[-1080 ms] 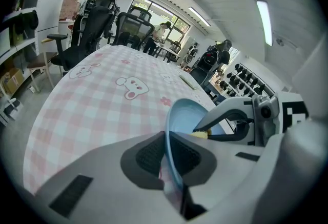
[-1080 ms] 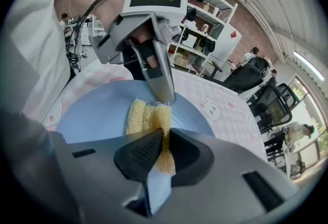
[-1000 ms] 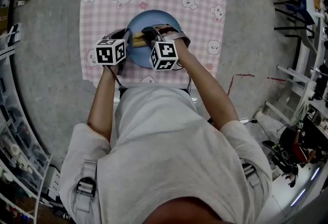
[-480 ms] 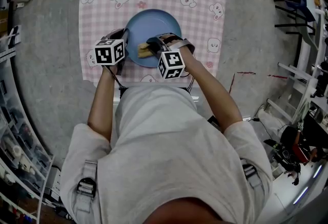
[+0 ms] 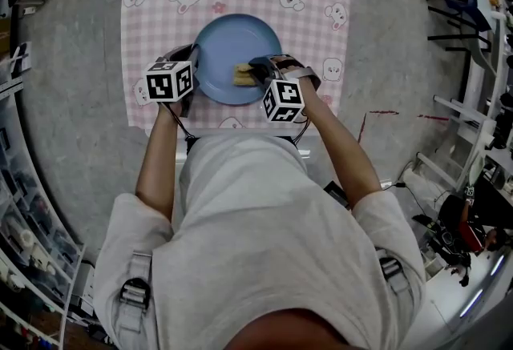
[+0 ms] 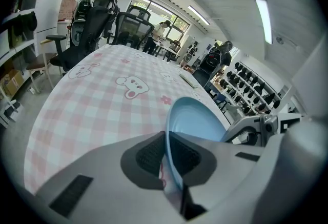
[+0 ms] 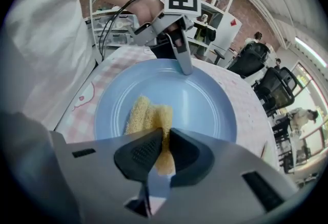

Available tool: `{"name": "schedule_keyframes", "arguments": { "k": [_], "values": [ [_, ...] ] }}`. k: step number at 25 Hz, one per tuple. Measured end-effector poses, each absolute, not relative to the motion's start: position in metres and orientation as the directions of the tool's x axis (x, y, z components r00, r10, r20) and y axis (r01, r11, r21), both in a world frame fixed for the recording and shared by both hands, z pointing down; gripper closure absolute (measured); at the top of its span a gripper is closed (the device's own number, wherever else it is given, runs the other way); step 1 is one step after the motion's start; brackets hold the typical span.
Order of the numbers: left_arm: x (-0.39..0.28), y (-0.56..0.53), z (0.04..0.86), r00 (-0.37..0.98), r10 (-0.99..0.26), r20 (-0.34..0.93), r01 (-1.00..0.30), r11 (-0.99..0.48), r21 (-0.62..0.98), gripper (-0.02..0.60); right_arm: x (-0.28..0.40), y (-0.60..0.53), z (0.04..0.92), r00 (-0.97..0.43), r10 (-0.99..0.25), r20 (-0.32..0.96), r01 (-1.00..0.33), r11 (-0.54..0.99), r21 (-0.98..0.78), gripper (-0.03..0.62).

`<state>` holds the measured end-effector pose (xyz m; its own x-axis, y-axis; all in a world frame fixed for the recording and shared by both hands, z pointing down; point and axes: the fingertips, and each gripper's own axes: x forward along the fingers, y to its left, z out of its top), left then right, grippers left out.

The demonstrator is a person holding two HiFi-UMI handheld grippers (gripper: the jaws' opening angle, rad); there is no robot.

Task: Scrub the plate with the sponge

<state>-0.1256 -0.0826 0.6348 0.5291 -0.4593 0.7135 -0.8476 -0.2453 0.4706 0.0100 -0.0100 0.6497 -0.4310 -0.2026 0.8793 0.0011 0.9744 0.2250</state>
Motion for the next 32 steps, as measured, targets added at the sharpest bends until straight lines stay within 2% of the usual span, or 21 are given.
{"name": "schedule_keyframes", "arguments": {
  "k": [5, 17, 22, 32],
  "values": [
    [-0.120, -0.082, 0.631, 0.529, -0.459, 0.714, -0.848, -0.242, 0.472, 0.552, 0.024, -0.035, 0.646, -0.410, -0.255, 0.876, -0.079, 0.966, 0.244, 0.545],
    [-0.115, -0.086, 0.627, 0.521, -0.471, 0.712, -0.851, -0.223, 0.476, 0.552, 0.034, -0.111, 0.648, -0.263, -0.424, 0.867, -0.283, 0.893, 0.351, 0.546],
    [-0.114, -0.095, 0.622, 0.514, -0.475, 0.714, -0.856, -0.228, 0.465, 0.552, 0.007, -0.116, 0.638, -0.296, -0.461, 0.836, -0.212, 0.886, 0.413, 0.546],
    [-0.116, -0.100, 0.629, 0.507, -0.478, 0.718, -0.859, -0.211, 0.466, 0.549, -0.048, -0.071, 0.633, -0.442, -0.358, 0.823, -0.055, 0.926, 0.373, 0.546]
  ]
}}
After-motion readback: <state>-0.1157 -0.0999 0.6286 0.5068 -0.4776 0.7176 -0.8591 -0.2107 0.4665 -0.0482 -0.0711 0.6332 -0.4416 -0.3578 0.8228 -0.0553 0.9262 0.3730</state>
